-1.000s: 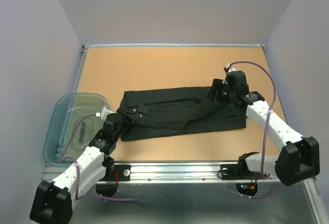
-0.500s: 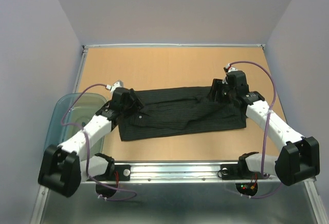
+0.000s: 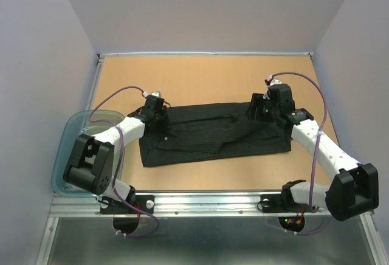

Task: Fold and stack the long sleeve shirts
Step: Fold the shirt

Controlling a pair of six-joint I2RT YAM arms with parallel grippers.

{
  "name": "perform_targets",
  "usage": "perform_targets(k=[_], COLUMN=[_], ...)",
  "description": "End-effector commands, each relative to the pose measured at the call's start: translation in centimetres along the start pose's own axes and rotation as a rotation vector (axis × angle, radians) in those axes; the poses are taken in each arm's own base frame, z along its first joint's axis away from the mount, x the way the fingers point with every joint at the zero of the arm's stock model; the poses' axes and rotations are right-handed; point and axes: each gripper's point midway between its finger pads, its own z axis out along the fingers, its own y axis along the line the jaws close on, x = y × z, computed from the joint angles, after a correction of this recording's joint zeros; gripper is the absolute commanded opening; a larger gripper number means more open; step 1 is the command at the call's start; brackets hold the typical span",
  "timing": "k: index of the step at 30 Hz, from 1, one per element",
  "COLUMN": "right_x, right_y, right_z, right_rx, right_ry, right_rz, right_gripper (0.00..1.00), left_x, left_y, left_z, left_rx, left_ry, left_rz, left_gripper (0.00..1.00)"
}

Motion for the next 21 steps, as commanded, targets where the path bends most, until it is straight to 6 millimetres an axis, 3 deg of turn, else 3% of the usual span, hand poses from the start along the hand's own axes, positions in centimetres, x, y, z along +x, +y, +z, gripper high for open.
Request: perform_targets(k=[1,4,9,11,21], right_x=[0.1,0.1,-0.1,-0.1,-0.1], right_y=[-0.6,-0.7,-0.7,-0.7,-0.8], right_z=[-0.2,-0.1,-0.1,-0.1,-0.1], right_rx=[0.016,0.021,0.023,0.025,0.029], right_ry=[-0.021,-0.02,-0.024,-0.026,-0.026], right_rz=[-0.018,-0.016,-0.018,-0.018,-0.01], right_gripper=[0.65,0.65,0.65,0.65,0.65], left_x=[-1.2,-1.0,-1.5,-2.2,-5.2], left_y=[-0.3,-0.5,-0.7,-0.9,-1.0], left_z=[0.3,0.5,-0.2,-1.1,-4.5], left_rx=[-0.001,0.01,0.017,0.025,0.034], left_ry=[-0.017,-0.005,-0.015,-0.042,-0.194], left_rz=[0.053,0.056,0.063,0.063,0.018], left_gripper=[0.52,0.39,0.07,0.01,0.0])
